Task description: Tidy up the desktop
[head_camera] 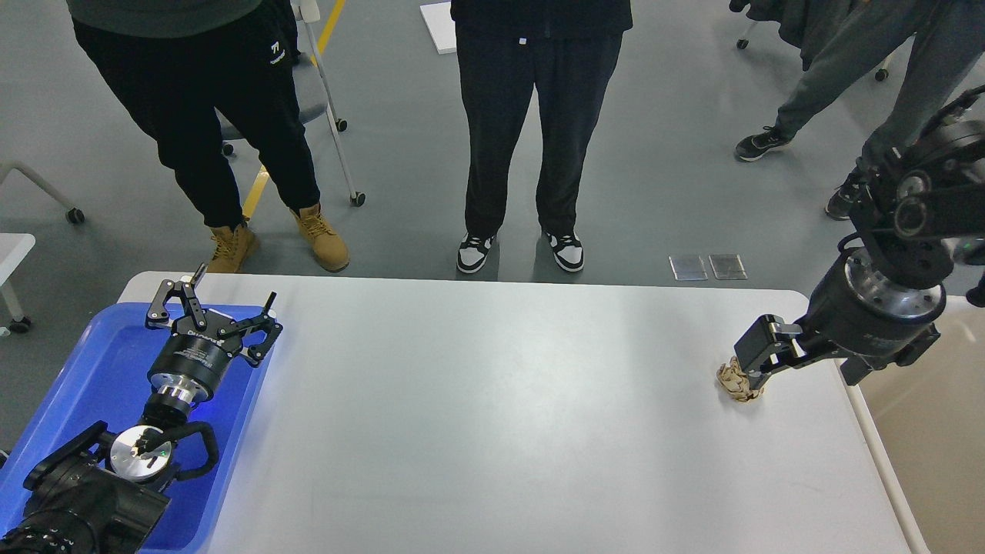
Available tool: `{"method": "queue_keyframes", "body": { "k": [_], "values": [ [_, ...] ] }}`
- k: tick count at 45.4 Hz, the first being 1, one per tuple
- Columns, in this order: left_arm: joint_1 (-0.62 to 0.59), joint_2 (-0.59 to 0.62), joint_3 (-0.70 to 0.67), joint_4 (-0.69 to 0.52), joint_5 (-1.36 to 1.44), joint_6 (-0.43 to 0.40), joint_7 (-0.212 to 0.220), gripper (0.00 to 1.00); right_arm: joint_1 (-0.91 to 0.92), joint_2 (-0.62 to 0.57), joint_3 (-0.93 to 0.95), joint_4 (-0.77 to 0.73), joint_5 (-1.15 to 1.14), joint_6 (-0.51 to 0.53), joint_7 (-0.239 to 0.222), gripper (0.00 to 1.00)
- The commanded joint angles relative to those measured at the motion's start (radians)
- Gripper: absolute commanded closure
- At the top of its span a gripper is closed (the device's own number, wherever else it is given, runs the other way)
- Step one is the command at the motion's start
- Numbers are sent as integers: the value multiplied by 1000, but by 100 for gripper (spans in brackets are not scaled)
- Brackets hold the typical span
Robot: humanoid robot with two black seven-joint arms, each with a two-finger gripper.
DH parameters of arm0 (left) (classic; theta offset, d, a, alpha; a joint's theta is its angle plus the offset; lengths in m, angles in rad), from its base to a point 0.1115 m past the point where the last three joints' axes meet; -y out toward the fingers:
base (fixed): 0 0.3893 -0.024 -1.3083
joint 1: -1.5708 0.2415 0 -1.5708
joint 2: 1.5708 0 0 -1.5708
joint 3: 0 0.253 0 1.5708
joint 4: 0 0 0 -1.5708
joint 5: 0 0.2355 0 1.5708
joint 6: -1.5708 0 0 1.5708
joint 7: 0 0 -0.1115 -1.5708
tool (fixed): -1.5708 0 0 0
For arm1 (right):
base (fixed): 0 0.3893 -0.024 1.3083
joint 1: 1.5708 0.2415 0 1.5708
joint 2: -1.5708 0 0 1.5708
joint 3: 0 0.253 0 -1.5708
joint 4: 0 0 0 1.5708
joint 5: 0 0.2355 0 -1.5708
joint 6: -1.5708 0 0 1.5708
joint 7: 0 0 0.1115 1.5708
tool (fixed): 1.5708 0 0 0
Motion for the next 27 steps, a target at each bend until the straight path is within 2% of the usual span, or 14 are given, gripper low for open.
{"method": "queue_keyframes", "body": {
  "k": [1,18,27],
  "values": [
    [0,0,1,0,1,0,-2,0,-8,0,2,-1,0,0,0,0],
    [0,0,1,0,1,0,0,0,-34,11,31,-24,-2,-1,0,0],
    [0,0,0,0,1,0,0,0,-94,54,60,-105,3,-3,2,0]
  ]
}}
